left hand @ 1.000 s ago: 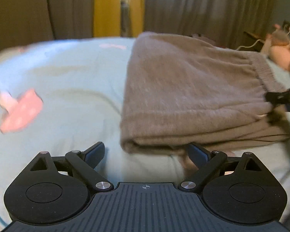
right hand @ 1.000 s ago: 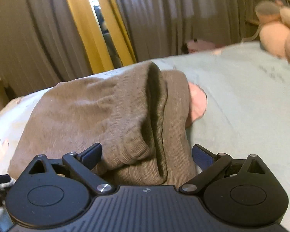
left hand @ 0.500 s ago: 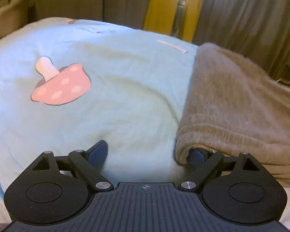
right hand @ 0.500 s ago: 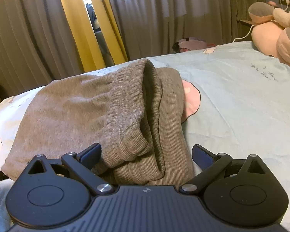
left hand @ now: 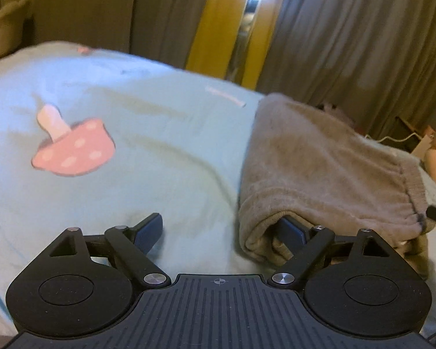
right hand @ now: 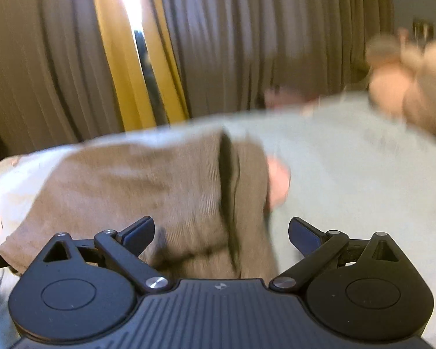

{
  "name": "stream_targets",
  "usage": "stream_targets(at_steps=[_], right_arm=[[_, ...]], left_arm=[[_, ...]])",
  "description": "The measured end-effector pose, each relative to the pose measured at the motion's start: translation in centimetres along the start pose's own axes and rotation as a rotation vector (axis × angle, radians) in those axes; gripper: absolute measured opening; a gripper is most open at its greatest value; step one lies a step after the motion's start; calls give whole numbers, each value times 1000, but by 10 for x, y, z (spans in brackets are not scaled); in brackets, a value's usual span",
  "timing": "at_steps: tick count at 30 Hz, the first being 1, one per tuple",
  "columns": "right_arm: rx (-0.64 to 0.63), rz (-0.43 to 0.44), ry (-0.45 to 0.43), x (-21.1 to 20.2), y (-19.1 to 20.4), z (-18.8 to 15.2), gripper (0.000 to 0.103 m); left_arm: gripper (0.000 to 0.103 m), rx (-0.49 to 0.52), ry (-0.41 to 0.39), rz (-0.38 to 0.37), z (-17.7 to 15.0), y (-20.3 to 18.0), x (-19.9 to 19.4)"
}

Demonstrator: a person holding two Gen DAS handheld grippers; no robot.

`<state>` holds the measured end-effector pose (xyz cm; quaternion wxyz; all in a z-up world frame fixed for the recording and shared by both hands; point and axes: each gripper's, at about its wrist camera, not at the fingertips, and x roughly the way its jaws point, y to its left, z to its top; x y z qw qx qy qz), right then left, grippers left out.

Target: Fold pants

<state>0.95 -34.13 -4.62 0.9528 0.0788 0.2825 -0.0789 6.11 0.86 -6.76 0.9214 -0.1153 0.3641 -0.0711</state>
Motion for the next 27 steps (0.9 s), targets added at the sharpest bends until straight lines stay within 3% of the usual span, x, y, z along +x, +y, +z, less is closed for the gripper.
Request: stream_targets(at_steps=[3, 5, 7, 10, 12, 19, 23, 27], right_arm=[[-44, -16, -41, -3, 7, 0, 99], [-63, -17, 12, 7, 10, -3, 99], [-85, -43, 95, 22, 12, -5, 99], [-48, -13, 133, 31, 8, -5, 99], [-41, -10, 132, 33, 8, -5, 99], [-27, -1, 139, 36, 5, -7, 99], [-60, -9, 141, 38, 7, -9, 99], [-104, -30, 140, 38, 16, -9, 99]], left_arm=[[93, -11, -102, -47, 2, -3, -14], [97, -51, -195, -105, 5, 2, -30], [97, -76, -237, -86, 8, 6, -32], [97, -82, -163, -30, 10, 7, -13], [97, -78, -116, -38, 10, 4, -1], [98, 71, 7, 9, 0, -12, 32], [103, 27, 94, 15, -2, -2, 50], [103, 35, 86, 21, -3, -2, 53]])
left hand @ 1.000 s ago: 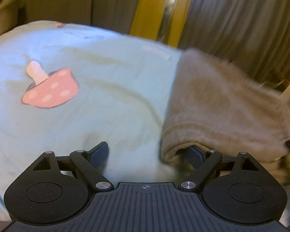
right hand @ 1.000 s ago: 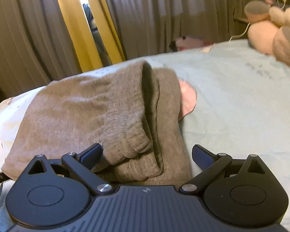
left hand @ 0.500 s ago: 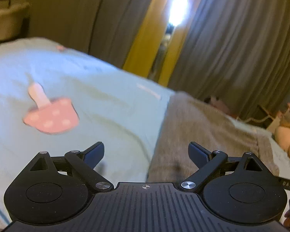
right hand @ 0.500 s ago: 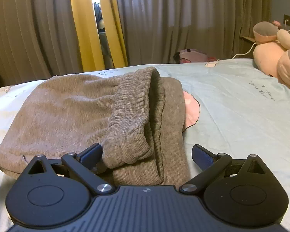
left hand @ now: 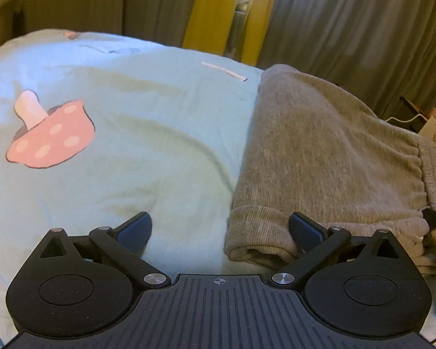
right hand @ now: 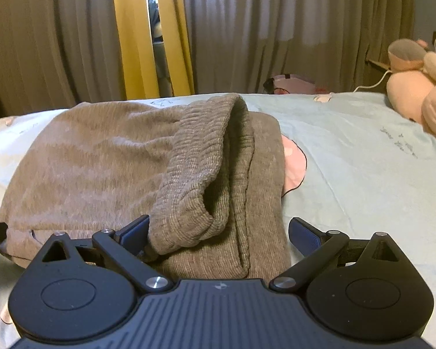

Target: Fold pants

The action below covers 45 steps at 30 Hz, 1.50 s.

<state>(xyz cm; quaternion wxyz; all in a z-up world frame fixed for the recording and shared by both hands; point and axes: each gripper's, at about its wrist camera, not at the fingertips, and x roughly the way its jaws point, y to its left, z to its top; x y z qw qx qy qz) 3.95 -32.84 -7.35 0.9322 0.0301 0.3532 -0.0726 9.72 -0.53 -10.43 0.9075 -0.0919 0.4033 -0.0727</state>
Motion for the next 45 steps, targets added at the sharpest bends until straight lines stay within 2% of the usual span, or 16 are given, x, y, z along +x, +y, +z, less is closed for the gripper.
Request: stream_targets(at_steps=[7, 11, 13, 15, 20, 25, 29, 31, 34, 37, 40, 43, 45], right_arm=[[51, -21, 54, -17, -6, 3, 99], [136, -45, 92, -27, -14, -4, 99], [134, -140, 166, -21, -13, -8, 99], [150, -149, 263, -10, -15, -11, 99], [220, -127, 260, -20, -20, -14, 99], [114, -176, 259, -36, 9, -22, 99], [82, -63, 322, -48, 31, -37, 99], [86, -56, 295, -61, 38, -41, 99], [61, -52, 273, -78, 51, -42, 99], [56, -27, 252, -91, 58, -32, 99], [105, -30, 259, -100, 62, -19, 99], [121, -55, 240, -109, 67, -5, 99], [86, -87, 237, -113, 75, 6, 99]], left_arm=[[103, -62, 40, -3, -7, 3, -22], [103, -20, 73, 29, -11, -2, -25], [103, 26, 99, 60, -14, -8, -22], [103, 87, 116, 97, -17, -18, -20], [103, 174, 156, 129, -28, -32, -24], [103, 213, 215, 152, -36, -41, -28], [103, 218, 256, 142, -41, -46, -40], [103, 209, 256, 152, -40, -47, -50], [103, 231, 202, 203, -36, -54, -72], [103, 269, 152, 192, -28, -61, -94], [103, 266, 133, 132, -18, -64, -111], [103, 214, 189, 56, -5, -60, -118], [103, 161, 225, 10, 3, -57, -116]])
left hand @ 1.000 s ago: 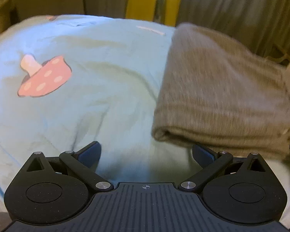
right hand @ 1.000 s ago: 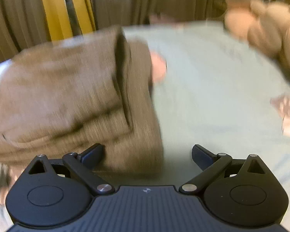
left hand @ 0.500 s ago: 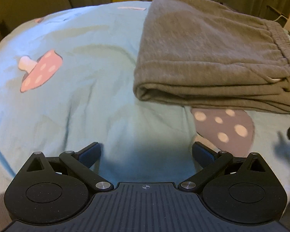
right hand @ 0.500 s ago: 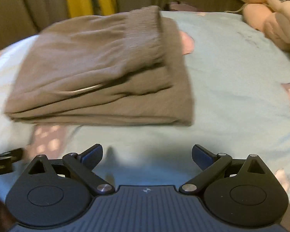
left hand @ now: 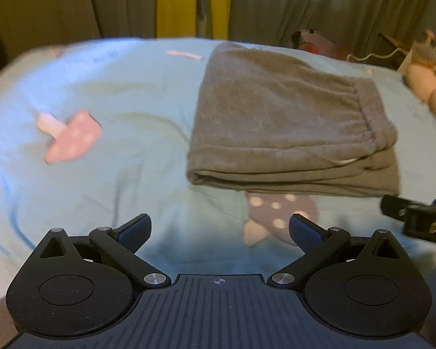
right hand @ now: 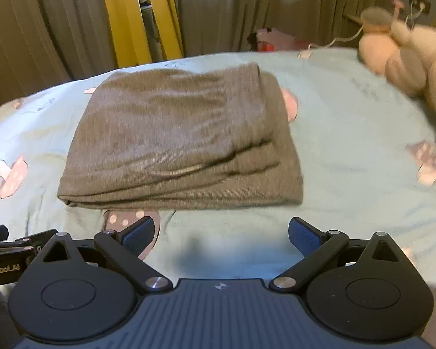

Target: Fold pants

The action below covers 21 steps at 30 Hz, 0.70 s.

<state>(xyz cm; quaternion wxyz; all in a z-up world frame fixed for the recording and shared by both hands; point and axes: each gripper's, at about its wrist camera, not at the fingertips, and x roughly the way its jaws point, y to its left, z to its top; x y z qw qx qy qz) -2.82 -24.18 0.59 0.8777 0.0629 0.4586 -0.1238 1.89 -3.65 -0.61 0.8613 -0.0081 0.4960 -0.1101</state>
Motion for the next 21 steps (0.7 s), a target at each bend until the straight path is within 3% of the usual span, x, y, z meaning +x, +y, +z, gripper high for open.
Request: stream_targets(at_steps=[2, 5, 9, 13, 21], right_arm=[[-82, -47, 19, 0, 13, 8, 99], [-213, -127, 68, 10, 34, 14, 99], [-218, -75, 71, 18, 43, 12, 99], [-235, -83, 35, 24, 48, 12, 99], [-278, -149, 60, 48, 52, 10, 99]], left_arm=[[103, -23, 25, -40, 7, 2, 3], [103, -2, -12, 4, 11, 2, 8], [103, -45, 21, -38, 10, 11, 32], [103, -52, 64, 4, 10, 13, 49], [103, -58, 62, 0, 9, 18, 58]])
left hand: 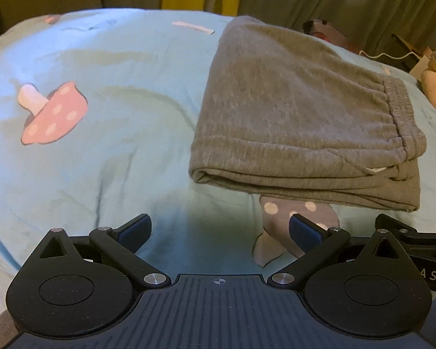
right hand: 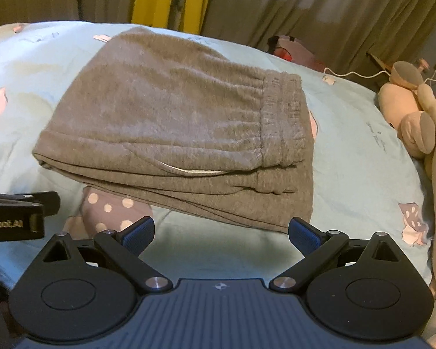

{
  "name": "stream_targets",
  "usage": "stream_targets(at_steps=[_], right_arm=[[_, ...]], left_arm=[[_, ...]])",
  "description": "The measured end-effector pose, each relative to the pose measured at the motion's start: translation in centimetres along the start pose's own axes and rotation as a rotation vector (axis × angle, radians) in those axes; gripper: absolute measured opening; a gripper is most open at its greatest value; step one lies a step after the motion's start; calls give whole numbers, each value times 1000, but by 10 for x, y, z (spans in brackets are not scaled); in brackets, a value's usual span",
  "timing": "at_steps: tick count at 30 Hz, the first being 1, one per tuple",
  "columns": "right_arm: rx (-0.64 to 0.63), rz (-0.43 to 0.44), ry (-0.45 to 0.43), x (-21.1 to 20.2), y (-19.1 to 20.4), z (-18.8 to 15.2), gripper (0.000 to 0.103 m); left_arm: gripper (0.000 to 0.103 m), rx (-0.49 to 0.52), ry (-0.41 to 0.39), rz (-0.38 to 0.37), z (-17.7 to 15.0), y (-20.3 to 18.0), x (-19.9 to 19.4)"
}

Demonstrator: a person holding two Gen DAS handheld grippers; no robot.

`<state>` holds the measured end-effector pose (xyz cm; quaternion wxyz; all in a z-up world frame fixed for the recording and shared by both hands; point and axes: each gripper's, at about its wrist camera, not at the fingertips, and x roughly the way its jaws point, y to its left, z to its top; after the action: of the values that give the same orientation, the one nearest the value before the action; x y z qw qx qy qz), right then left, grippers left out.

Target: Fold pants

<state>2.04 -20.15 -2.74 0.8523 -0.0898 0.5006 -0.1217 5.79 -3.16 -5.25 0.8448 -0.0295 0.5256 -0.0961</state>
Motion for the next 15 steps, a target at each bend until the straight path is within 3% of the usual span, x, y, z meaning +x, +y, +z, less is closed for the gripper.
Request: stream_targets(at_steps=[15], right_arm=[[54, 19, 45, 11, -10, 0, 99]], left_arm=[[103, 60, 12, 32, -3, -14, 6]])
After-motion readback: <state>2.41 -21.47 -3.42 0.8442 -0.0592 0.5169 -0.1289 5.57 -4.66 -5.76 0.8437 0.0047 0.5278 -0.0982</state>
